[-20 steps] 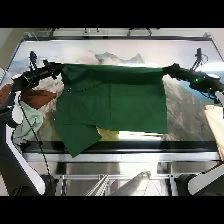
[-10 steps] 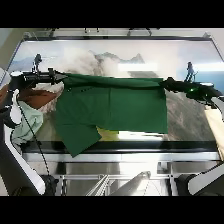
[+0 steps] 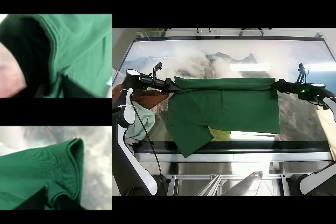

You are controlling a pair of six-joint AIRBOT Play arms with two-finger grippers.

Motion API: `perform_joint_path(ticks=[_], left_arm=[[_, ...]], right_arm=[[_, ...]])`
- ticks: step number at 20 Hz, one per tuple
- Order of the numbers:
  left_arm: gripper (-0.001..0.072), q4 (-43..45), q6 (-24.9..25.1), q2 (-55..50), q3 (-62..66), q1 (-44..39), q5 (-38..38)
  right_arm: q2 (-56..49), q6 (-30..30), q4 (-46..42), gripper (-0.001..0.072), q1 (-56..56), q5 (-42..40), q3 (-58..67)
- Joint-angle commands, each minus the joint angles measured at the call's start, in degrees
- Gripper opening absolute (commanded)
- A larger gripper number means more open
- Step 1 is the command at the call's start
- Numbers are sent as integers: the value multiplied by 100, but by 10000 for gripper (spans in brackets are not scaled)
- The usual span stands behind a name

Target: Fold the shirts.

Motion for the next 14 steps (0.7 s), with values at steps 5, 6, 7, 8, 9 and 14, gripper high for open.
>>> perform_joint_path(ticks=[5,6,7,8,9,14], left_arm=[[295,555,-409,994,0,334,-269],[294,555,-546,1211,-4,437,-341],[294,553,-664,1451,-85,549,-452],[294,549,-669,1711,-269,656,-584],[294,555,-717,1939,-498,732,-704],[293,595,-892,3025,-2463,918,-1147]], right_arm=[[905,1239,-2109,395,-647,1073,7],[1071,1565,-2583,395,-778,1325,4],[1209,1869,-3058,395,-896,1650,-4],[1296,2085,-3373,394,-988,1998,-50],[1360,2131,-3460,393,-1040,2304,-186],[1458,2162,-3480,391,-966,2664,-1526]])
